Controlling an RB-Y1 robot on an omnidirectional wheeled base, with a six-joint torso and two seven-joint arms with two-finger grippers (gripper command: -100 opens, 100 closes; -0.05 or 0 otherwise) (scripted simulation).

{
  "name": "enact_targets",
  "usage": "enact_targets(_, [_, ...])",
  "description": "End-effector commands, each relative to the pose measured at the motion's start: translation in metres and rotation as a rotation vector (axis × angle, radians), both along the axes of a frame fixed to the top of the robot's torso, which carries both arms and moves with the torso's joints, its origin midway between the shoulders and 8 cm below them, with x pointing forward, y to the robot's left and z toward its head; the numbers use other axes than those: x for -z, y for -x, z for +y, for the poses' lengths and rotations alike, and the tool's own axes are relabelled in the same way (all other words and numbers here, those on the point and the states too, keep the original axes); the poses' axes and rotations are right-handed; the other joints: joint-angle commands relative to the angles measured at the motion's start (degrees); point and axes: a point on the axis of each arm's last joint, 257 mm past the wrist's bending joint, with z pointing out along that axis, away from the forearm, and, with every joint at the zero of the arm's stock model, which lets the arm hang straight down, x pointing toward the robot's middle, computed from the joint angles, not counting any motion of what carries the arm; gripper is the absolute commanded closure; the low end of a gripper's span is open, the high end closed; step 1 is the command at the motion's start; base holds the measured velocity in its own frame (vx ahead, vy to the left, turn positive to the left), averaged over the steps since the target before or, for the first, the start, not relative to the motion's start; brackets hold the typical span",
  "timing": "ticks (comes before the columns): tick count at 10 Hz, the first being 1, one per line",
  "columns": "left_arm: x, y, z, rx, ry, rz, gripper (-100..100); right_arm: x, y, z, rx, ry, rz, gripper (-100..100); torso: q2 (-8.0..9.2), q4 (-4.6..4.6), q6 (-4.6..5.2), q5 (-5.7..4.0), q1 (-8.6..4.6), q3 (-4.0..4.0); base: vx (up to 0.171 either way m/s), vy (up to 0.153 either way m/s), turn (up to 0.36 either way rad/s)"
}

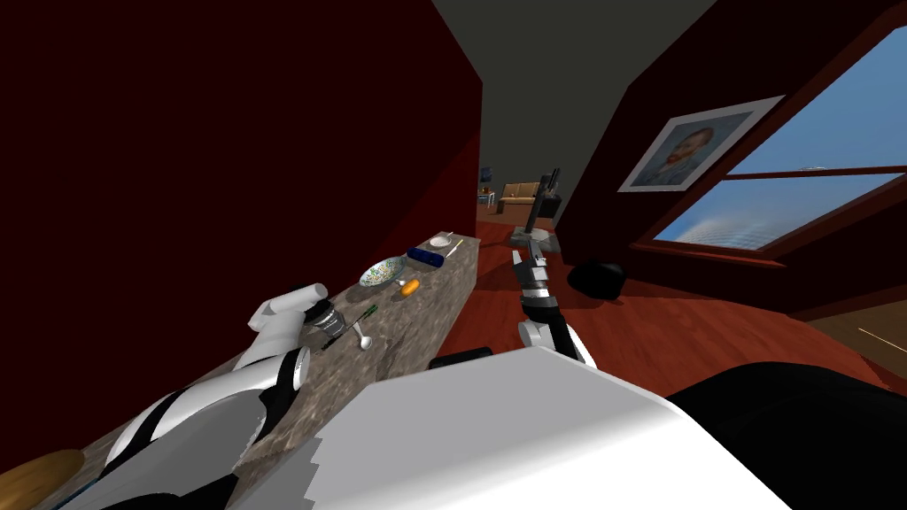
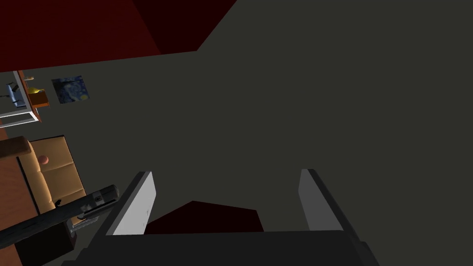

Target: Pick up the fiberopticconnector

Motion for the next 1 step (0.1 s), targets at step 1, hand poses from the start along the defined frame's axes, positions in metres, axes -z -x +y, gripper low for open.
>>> enact_targets(1, [0.0, 0.0, 0.0, 0.0, 0.0, 0.0, 0, 0.0, 0.0, 0.0, 0.0, 0.0, 0.0, 0, 0.0, 0.0, 0.0, 0.0, 0.0, 0.0, 0.0, 0.0, 0.0])
